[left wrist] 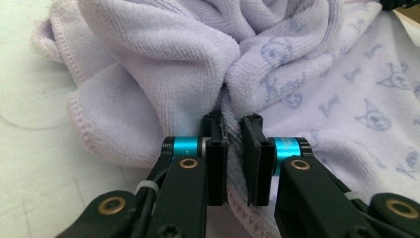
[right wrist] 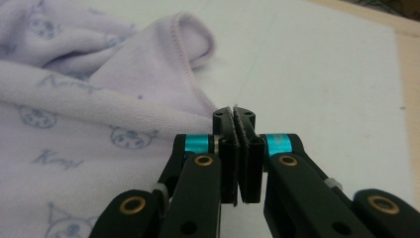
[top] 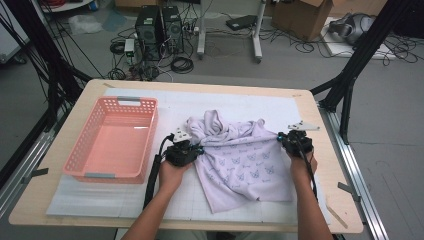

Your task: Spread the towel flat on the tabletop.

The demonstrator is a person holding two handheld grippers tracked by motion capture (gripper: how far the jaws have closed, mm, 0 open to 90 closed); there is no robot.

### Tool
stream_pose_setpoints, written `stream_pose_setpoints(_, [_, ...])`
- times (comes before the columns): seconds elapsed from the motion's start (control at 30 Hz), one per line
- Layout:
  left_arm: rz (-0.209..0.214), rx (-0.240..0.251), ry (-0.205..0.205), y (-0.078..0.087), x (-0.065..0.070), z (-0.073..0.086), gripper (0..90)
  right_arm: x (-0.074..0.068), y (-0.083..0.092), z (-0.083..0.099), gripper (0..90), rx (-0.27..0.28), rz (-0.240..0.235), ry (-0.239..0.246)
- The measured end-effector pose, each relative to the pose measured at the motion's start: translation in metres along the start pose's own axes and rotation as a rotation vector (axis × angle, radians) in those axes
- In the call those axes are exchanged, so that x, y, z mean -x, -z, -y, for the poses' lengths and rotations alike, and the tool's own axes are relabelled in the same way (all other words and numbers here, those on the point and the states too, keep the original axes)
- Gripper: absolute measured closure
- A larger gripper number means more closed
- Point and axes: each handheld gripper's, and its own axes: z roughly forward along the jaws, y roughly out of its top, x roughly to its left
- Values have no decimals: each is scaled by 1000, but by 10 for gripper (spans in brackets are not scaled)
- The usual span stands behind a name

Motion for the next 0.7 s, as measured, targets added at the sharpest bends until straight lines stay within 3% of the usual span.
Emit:
stream_pose_setpoints(0.07, [-11, 13, -13, -6, 1, -5, 817, 2, 0, -2, 887, 10, 11, -13])
stream_pose_setpoints(0.13, [-18, 26, -27, -12, 2, -12, 817, 6, 0, -7, 886, 43, 55, -68])
stream_pose_setpoints(0.23, [-22, 22, -19, -20, 1, -17, 797, 9, 0, -7, 886, 48, 53, -91])
stream_pose_setpoints(0.27, [-15, 33, 4, -21, 0, -18, 635, 9, 1, -6, 875, 40, 47, -101])
stream_pose_setpoints(0.3, [0, 26, 22, -20, 0, -17, 635, 9, 1, -6, 875, 40, 47, -101])
stream_pose_setpoints(0.33, [16, 11, 33, -19, 0, -17, 556, 10, 3, -5, 865, 43, 34, -105])
stream_pose_setpoints(0.37, [27, -9, 4, -15, 4, -14, 472, 12, 8, -3, 809, 58, 5, -112])
stream_pose_setpoints(0.43, [25, -8, -13, -12, 5, -13, 456, 13, 13, 0, 763, 62, -34, -137])
stream_pose_setpoints(0.57, [28, -41, -29, -2, 7, -6, 437, 12, 23, 2, 721, 80, -53, -127])
stream_pose_setpoints(0.63, [26, -4, -26, 9, 8, 0, 439, 11, 37, 5, 679, 103, -69, -121])
stream_pose_setpoints(0.7, [45, 2, -21, 17, 9, 4, 437, 12, 45, 8, 642, 111, -93, -121])
